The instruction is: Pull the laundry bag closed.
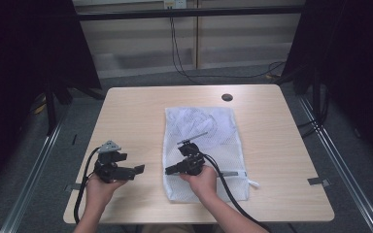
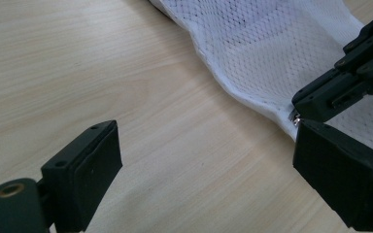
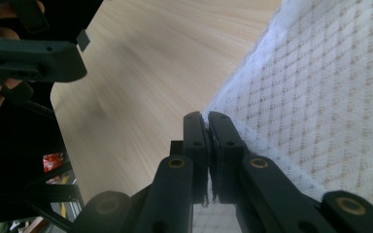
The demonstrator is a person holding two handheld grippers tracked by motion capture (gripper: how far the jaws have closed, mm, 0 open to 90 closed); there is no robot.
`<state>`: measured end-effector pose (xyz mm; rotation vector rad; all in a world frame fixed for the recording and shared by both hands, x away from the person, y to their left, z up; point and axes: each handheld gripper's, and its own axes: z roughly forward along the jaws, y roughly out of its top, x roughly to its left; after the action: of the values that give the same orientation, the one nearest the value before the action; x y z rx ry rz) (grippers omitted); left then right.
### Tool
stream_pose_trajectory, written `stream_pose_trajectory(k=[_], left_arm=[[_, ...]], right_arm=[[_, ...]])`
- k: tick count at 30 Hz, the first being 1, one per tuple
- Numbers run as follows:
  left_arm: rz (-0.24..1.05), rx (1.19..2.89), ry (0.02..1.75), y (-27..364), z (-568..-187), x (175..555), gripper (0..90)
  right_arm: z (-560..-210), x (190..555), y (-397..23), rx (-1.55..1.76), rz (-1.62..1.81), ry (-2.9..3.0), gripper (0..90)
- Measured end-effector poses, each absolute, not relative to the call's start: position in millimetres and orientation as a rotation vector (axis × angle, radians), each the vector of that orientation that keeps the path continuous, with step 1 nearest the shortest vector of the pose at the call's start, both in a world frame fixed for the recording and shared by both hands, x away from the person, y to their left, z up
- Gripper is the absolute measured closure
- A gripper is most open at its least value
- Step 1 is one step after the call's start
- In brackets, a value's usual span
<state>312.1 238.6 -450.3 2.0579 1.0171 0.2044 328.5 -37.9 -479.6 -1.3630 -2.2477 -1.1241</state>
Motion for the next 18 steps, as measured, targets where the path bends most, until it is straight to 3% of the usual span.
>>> stream_pose_trajectory(k=[18], left_arm=[[0.101,2.073,0.982,221,-456,311,9.7]], right_arm=[[-469,327,-49,-1.366,-1.159,-2.233,87.0]])
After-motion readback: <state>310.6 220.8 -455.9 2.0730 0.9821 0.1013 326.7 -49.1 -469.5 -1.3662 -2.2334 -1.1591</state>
